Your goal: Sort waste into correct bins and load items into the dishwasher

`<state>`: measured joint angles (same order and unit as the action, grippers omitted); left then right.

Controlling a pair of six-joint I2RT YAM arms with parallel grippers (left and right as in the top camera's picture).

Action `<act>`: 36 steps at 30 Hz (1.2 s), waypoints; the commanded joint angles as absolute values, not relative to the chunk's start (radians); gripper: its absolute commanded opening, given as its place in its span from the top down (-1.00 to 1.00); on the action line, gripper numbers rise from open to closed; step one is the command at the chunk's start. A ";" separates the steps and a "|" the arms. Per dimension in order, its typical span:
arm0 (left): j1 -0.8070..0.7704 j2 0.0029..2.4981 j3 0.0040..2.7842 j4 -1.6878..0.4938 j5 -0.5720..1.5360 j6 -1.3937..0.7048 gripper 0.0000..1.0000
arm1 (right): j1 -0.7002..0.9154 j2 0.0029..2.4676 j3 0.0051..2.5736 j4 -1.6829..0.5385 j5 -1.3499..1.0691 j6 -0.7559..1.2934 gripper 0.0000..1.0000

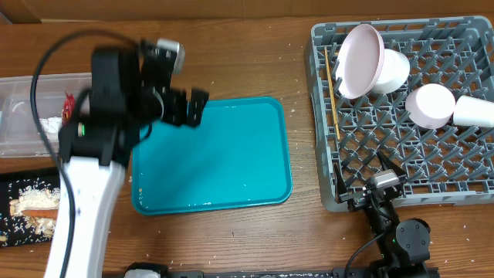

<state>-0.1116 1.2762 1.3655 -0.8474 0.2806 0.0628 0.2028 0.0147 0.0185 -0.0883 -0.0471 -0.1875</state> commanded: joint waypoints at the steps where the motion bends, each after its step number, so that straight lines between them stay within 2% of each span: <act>1: -0.117 1.103 1.150 -0.760 0.245 0.083 -1.00 | 0.198 0.003 0.008 -0.081 -0.047 -0.183 -1.00; 9: -0.106 0.646 0.641 -0.504 0.072 0.083 -1.00 | 0.198 0.003 0.008 -0.081 -0.047 -0.183 -1.00; 14: -0.070 0.421 0.435 -0.419 0.045 0.089 -1.00 | 0.198 0.003 0.008 -0.081 -0.047 -0.183 -1.00; 26: -0.056 0.198 0.090 -0.086 0.028 0.117 -1.00 | 0.198 0.003 0.008 -0.081 -0.047 -0.183 -1.00; 36: 0.001 0.023 0.005 -0.076 0.045 0.081 -1.00 | 0.198 0.003 0.008 -0.081 -0.047 -0.183 -1.00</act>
<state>-0.0242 0.0605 0.0105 -0.0753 0.0475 0.0883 0.2028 0.0147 0.0185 -0.0883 -0.0471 -0.1867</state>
